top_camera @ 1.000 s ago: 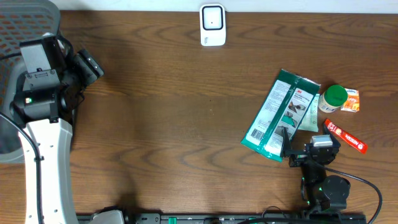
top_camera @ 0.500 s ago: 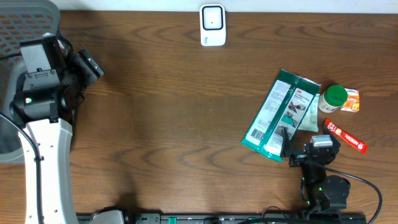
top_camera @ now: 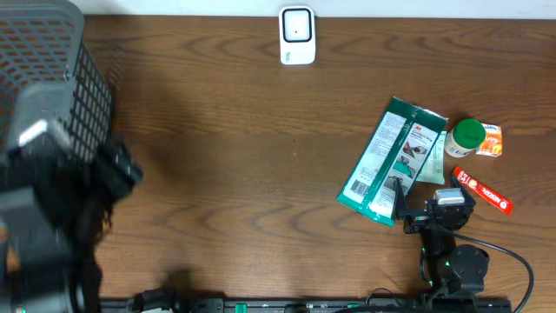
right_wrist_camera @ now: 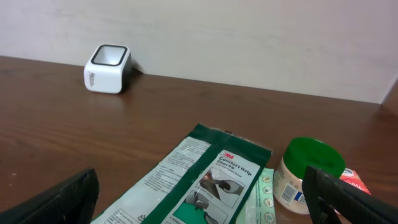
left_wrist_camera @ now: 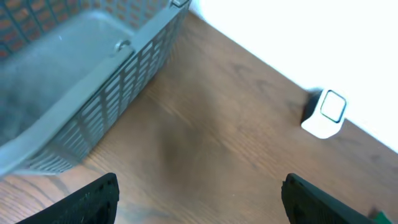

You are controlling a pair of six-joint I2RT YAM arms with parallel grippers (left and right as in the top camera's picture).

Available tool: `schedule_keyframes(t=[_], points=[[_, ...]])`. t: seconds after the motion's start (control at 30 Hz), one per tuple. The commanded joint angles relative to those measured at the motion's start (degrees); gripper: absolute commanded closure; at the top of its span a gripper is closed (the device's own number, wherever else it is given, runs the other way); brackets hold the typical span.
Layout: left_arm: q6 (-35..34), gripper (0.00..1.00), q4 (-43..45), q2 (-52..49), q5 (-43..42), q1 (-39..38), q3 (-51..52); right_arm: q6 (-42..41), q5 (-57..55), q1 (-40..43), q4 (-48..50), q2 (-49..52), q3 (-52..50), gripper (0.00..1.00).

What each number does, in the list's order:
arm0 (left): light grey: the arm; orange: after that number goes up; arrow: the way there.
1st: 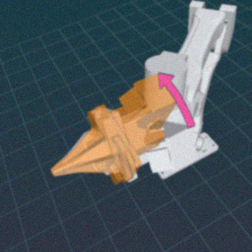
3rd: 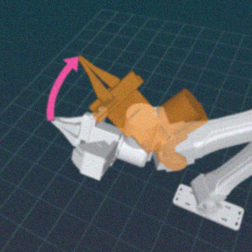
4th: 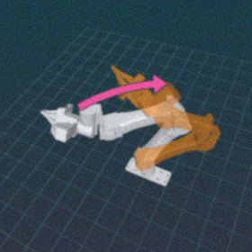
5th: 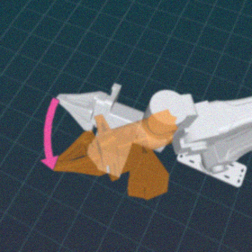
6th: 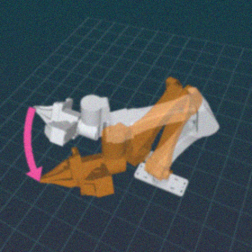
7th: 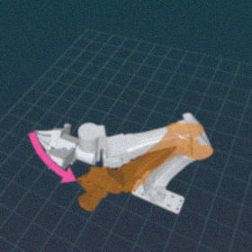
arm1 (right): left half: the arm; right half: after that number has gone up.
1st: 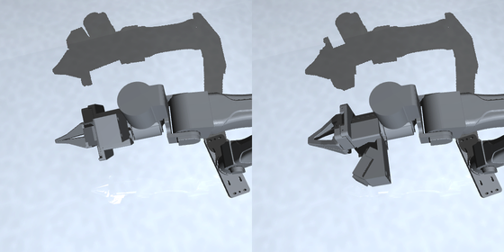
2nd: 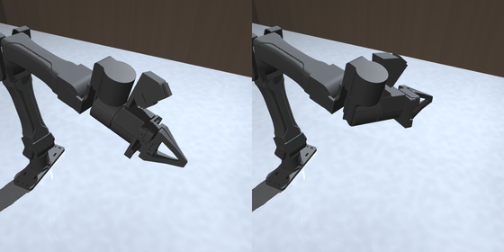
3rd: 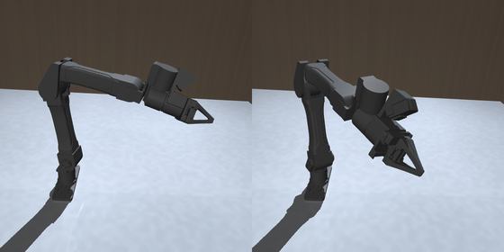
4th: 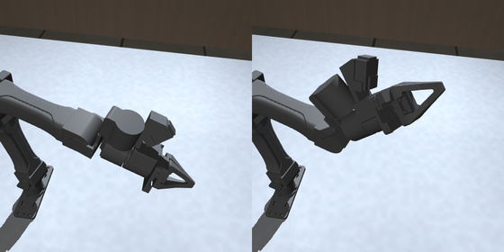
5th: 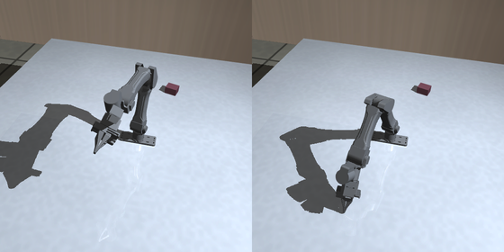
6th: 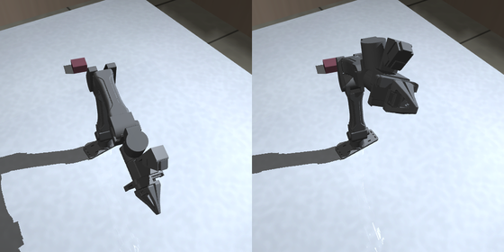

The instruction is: Scan the item barcode

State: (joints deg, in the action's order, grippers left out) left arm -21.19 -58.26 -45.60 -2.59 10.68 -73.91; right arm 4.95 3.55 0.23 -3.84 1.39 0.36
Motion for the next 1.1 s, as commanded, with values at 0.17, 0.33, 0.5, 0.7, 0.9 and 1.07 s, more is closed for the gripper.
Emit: schedule_keyframes(t=[0.17,0.33,0.5,0.7,0.9,1.07], points=[[0.0,0.16,0.7,16.7,0.2,-2.0,16.5,-0.8,-0.5,-0.5,-0.2,0.1,0.0,0.01],[-0.2,0.16,8.6,27.8,0.2,-2.0,27.8,-0.8,-0.5,-0.5,-0.3,0.1,0.0,0.01],[-0.2,0.16,20.4,37.0,0.2,-3.1,36.9,-0.8,-0.5,-0.5,-0.2,0.1,0.0,0.01],[-0.1,0.16,35.3,43.7,0.3,-4.5,44.2,-0.8,-0.5,-0.5,-0.3,0.1,0.0,0.01],[0.1,0.16,53.4,45.5,0.3,-4.6,52.5,-0.8,-0.5,-0.5,-0.2,0.1,0.0,0.01],[0.1,0.16,65.5,45.5,0.3,-4.6,60.1,-0.8,-0.5,-0.5,-0.2,0.1,0.0,0.01]])
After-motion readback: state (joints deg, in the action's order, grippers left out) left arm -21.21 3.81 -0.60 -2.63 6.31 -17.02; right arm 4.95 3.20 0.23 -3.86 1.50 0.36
